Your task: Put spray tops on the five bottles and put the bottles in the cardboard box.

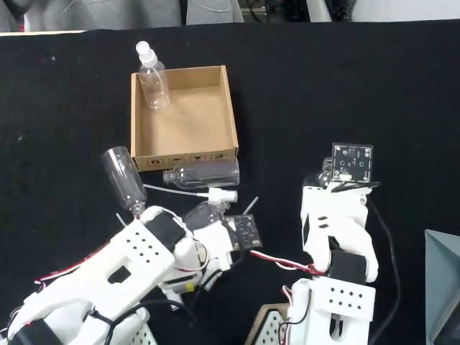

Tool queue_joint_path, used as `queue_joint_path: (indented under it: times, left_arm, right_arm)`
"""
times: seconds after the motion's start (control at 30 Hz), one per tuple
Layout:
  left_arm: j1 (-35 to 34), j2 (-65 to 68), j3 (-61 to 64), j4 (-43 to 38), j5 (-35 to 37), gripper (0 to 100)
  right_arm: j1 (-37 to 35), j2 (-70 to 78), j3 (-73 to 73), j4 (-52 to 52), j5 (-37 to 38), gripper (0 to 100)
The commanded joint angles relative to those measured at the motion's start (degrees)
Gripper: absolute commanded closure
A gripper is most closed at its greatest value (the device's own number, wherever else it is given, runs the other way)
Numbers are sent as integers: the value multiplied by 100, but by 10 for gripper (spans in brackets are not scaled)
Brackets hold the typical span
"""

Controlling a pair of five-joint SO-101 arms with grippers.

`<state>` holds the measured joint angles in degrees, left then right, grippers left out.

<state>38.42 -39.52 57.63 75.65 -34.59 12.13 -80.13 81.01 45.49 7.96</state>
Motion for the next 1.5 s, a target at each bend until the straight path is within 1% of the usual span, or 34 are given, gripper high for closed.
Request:
queue_joint_path:
  times: [0.0, 0.3, 0.6, 0.8, 1.07, 1.17, 1.27, 1.47]
  left_arm:
    - [75, 35, 268, -404, -9, 809]
    - [75, 35, 347, -484, 114, 809]
    - [66, 35, 752, -1055, 123, 809]
    - [66, 26, 787, -1389, 580, 809]
    - [31, 26, 787, -1398, 800, 812]
    - [31, 26, 769, -1415, 800, 870]
    - [22, 26, 787, -1635, 800, 924]
    - [22, 26, 787, -1714, 800, 941]
  right_arm:
    - [132, -171, -48, -176, 79, 907]
    - [132, -171, -48, -176, 79, 907]
    - [132, -171, 145, -466, 79, 907]
    - [132, -171, 154, -466, 79, 907]
    - [132, -171, 154, -457, 79, 907]
    - [132, -171, 154, -457, 79, 907]
    - [132, -171, 154, -457, 79, 907]
    - [132, -171, 154, -448, 79, 907]
